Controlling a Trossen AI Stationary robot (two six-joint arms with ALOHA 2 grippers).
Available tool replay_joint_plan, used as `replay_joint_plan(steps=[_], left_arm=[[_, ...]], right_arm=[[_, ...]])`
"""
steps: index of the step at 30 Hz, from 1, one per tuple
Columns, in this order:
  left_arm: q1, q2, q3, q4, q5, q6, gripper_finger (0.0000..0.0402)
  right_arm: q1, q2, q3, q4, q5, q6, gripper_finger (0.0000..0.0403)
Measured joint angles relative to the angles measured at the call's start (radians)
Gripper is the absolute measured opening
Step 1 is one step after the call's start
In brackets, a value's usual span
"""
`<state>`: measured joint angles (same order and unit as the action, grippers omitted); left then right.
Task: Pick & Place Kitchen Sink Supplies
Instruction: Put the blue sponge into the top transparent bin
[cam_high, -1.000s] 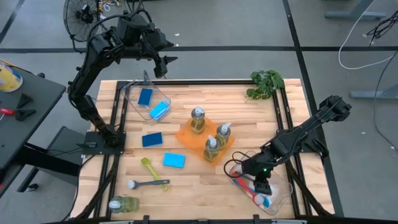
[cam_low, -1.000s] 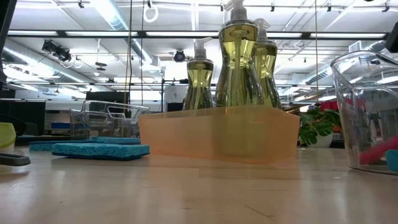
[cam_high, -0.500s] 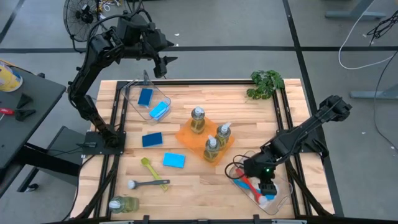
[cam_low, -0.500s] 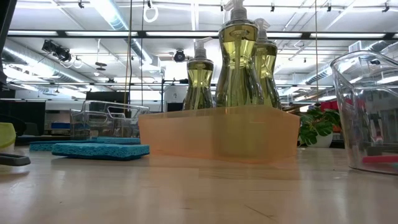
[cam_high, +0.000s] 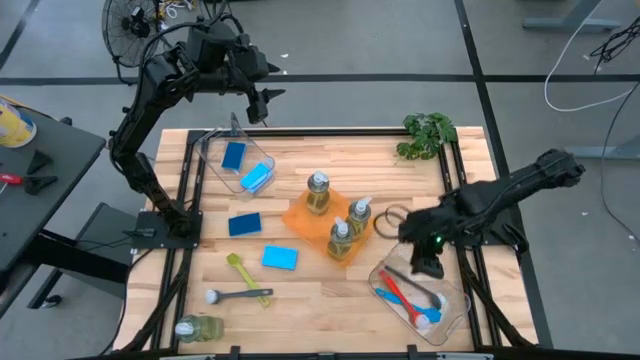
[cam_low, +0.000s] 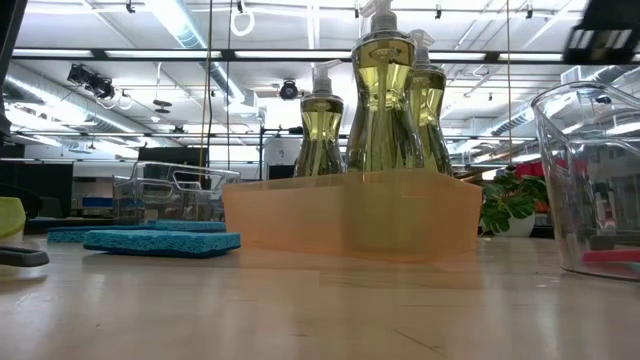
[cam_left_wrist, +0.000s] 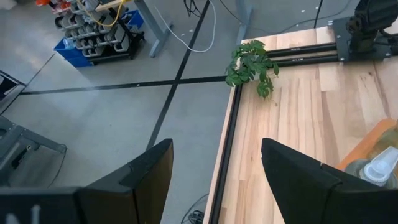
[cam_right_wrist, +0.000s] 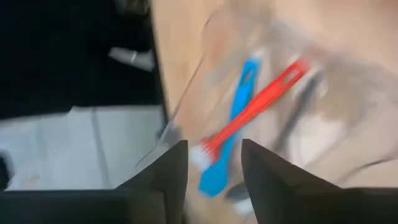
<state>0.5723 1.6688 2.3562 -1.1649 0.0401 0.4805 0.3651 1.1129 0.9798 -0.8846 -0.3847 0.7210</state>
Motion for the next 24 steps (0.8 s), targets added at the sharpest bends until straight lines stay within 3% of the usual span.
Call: replay_joint_plan(steps=[7,14,24], left_arm=[[0.03,0.0,0.0,-0.071,0.027,-0.038,0.0248],[0.087,0.0,0.0,-0.169,0.111,-0.13,0.0248],[0.098,0.0,0.0,-0.365,0.115,-0.152,0.0248]], right_arm=[[-0.101,-0.116,0.0,-0.015,0.261,-0.113,0.0126],[-0.191,-0.192,0.0,0.029,0.442,-0.284,0.0116],[-0.322,-0.259,0.0,0.051,0.74,-0.413,0.0138]])
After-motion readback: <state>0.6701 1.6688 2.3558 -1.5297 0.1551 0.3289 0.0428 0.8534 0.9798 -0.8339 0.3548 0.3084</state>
